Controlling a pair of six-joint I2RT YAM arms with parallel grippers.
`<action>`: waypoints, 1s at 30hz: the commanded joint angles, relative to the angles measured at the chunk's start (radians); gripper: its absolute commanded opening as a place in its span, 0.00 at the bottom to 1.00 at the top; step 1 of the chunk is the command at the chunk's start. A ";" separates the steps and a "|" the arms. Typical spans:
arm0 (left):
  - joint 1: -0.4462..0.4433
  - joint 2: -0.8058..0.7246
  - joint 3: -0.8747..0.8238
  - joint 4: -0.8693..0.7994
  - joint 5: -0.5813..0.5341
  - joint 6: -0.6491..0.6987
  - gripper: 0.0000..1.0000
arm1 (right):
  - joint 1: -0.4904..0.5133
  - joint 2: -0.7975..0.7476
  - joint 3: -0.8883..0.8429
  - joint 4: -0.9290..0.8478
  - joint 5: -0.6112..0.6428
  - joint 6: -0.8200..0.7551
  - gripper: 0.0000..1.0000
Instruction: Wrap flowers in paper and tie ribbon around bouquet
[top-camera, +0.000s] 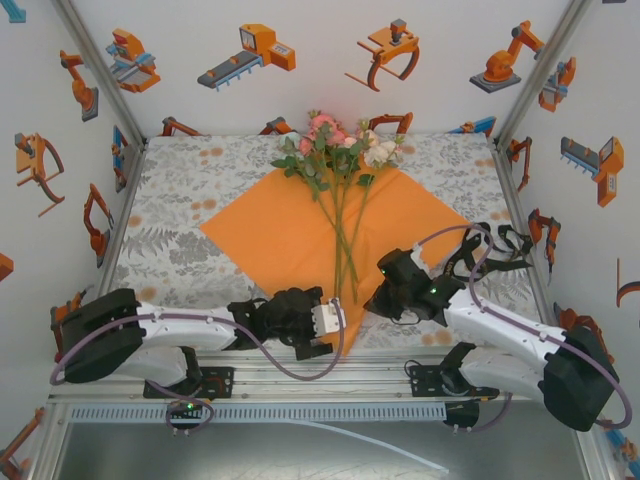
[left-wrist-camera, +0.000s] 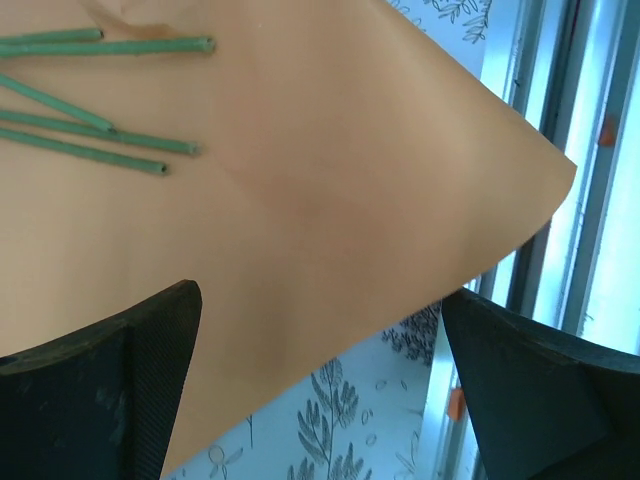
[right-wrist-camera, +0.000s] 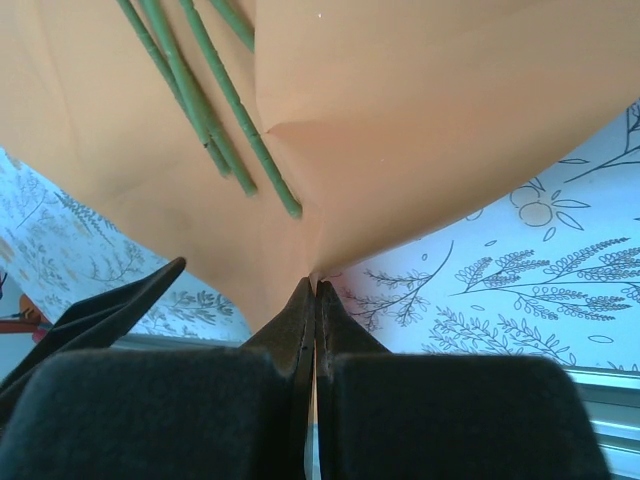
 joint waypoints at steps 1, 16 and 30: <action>-0.039 0.031 -0.021 0.197 -0.138 0.061 0.99 | -0.006 -0.002 0.040 -0.039 0.036 -0.011 0.00; -0.044 -0.003 0.026 0.149 -0.086 0.014 0.16 | -0.136 -0.111 0.145 -0.130 0.036 -0.618 0.64; 0.044 -0.047 0.034 0.213 -0.055 -0.112 0.00 | -0.076 -0.456 -0.121 0.190 -0.369 -1.653 0.80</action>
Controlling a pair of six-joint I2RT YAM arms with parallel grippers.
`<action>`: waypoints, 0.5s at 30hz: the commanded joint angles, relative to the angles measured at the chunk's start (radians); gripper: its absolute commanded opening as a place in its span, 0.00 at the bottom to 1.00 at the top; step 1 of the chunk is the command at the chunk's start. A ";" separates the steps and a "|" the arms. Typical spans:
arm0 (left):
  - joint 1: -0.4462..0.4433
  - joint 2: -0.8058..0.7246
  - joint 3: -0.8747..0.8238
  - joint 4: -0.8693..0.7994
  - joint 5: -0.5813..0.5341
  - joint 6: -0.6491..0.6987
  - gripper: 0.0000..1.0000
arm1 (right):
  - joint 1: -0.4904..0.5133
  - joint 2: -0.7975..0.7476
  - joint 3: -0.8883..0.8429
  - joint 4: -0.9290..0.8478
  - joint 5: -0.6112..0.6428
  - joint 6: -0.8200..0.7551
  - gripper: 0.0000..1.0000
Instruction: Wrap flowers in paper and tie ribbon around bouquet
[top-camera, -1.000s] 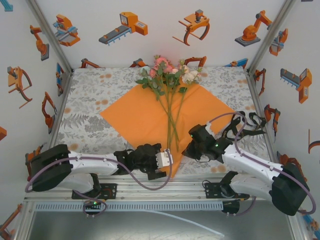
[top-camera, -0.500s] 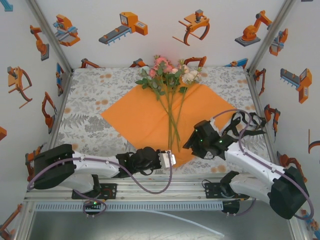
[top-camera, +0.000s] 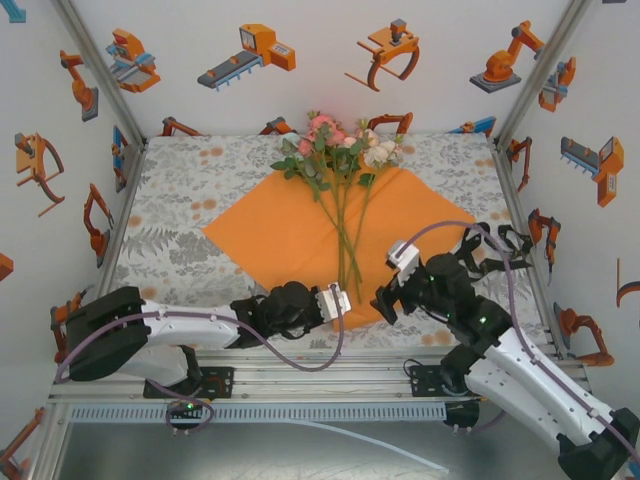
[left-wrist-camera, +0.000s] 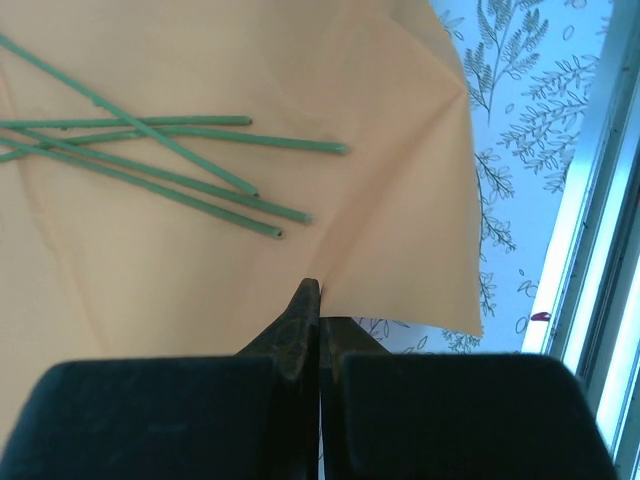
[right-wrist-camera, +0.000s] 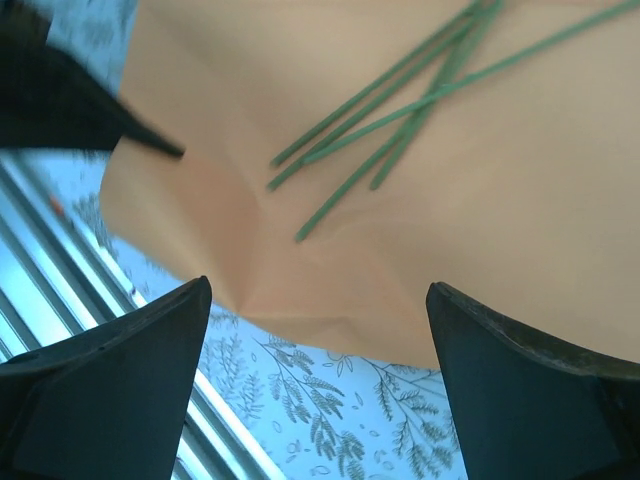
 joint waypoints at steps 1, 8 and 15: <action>0.029 -0.067 0.002 0.040 0.020 -0.085 0.00 | 0.056 0.005 -0.059 0.133 -0.094 -0.218 0.80; 0.109 -0.130 -0.029 0.077 0.061 -0.215 0.00 | 0.241 0.079 -0.115 0.201 0.178 -0.485 0.81; 0.126 -0.128 -0.033 0.073 0.072 -0.241 0.00 | 0.268 0.181 -0.239 0.602 0.361 -0.601 0.80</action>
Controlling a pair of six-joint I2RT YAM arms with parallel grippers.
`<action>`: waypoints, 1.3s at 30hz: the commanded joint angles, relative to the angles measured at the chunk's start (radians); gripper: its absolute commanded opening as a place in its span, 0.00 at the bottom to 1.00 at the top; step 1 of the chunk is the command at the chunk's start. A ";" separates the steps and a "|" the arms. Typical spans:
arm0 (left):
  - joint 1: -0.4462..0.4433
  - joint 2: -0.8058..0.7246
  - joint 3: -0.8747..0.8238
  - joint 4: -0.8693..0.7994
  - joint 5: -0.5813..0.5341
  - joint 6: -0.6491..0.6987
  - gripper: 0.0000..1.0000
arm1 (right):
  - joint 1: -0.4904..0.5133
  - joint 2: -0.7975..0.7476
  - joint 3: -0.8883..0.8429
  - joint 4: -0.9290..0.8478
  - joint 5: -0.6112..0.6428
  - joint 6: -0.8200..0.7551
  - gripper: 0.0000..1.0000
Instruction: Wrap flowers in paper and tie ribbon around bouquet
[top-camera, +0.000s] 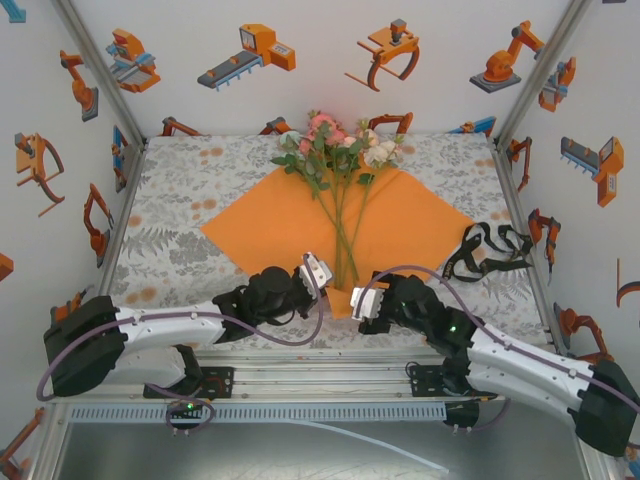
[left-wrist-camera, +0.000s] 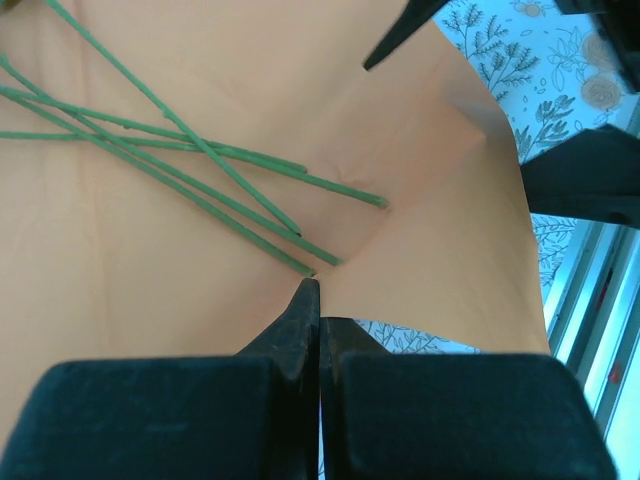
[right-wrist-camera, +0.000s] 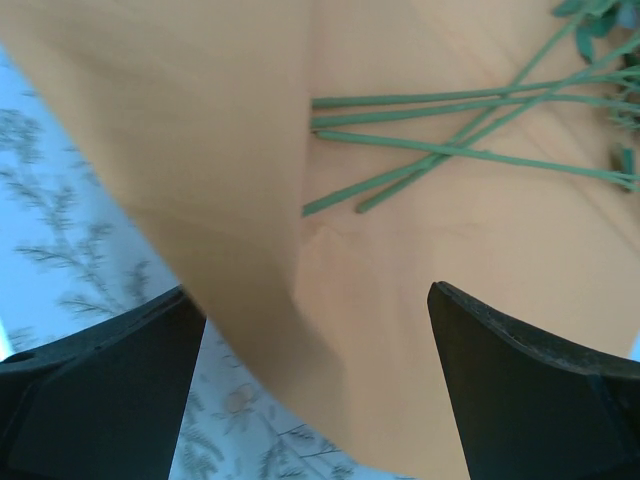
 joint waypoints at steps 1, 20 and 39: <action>0.016 -0.015 -0.012 0.023 0.033 -0.043 0.00 | 0.010 0.055 -0.036 0.253 0.116 -0.092 0.78; 0.008 -0.317 -0.186 -0.186 0.092 0.084 0.98 | 0.016 -0.009 0.087 -0.075 -0.114 0.387 0.00; 0.008 0.061 -0.136 0.076 -0.053 0.153 0.49 | -0.093 -0.049 0.120 -0.126 -0.112 0.541 0.00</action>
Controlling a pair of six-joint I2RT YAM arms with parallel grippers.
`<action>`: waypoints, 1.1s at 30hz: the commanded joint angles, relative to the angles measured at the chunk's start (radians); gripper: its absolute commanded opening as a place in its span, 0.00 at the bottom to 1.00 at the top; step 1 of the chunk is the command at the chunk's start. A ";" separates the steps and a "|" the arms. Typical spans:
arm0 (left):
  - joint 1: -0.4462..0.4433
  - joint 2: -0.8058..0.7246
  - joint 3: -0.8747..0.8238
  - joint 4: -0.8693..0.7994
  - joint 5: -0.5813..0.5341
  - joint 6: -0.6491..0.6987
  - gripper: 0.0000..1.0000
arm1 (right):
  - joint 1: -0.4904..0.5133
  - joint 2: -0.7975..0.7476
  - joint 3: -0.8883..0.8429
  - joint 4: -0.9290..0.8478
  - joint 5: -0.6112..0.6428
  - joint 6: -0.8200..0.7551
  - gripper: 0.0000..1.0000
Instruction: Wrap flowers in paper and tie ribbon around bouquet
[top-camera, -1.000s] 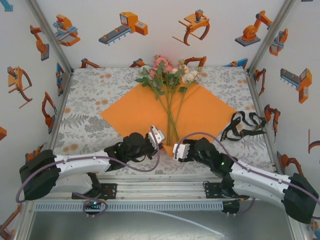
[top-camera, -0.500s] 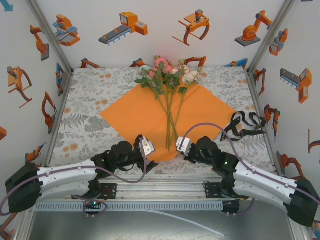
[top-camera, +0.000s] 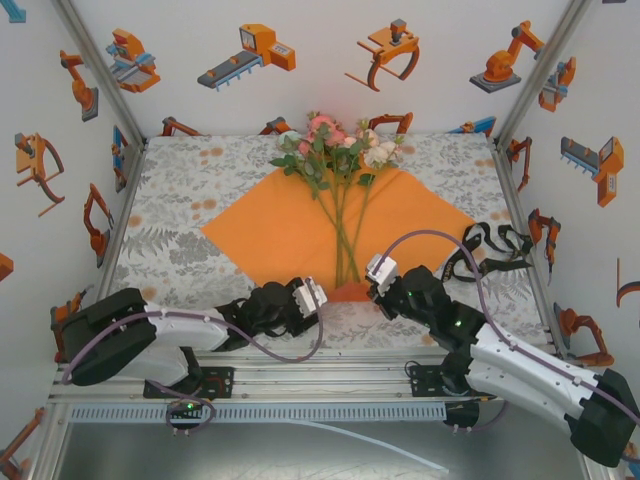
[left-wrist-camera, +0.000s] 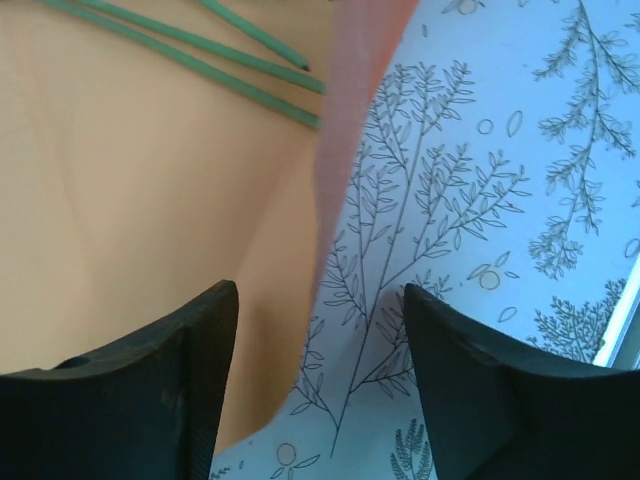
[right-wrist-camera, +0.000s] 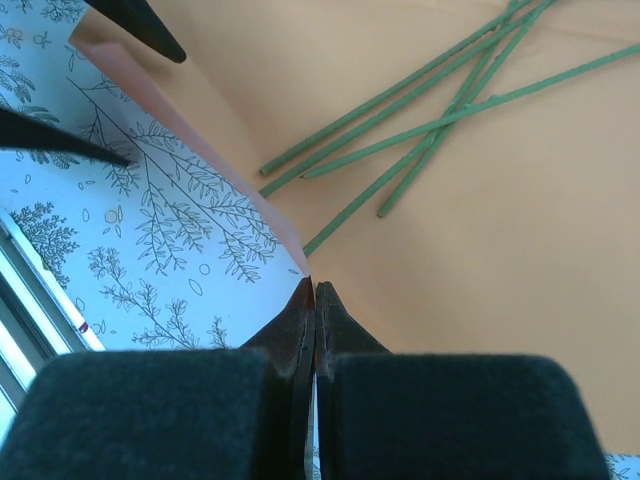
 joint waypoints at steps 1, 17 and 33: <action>-0.005 -0.079 0.045 -0.095 -0.026 -0.008 0.41 | -0.003 -0.011 0.053 -0.055 -0.057 0.004 0.00; -0.142 -0.510 0.015 -0.537 -0.038 -0.285 0.04 | 0.110 -0.164 0.116 -0.214 -0.115 0.147 0.00; -0.033 -0.161 0.070 -0.232 -0.147 -0.277 0.48 | -0.096 0.189 0.082 0.155 0.140 0.085 0.00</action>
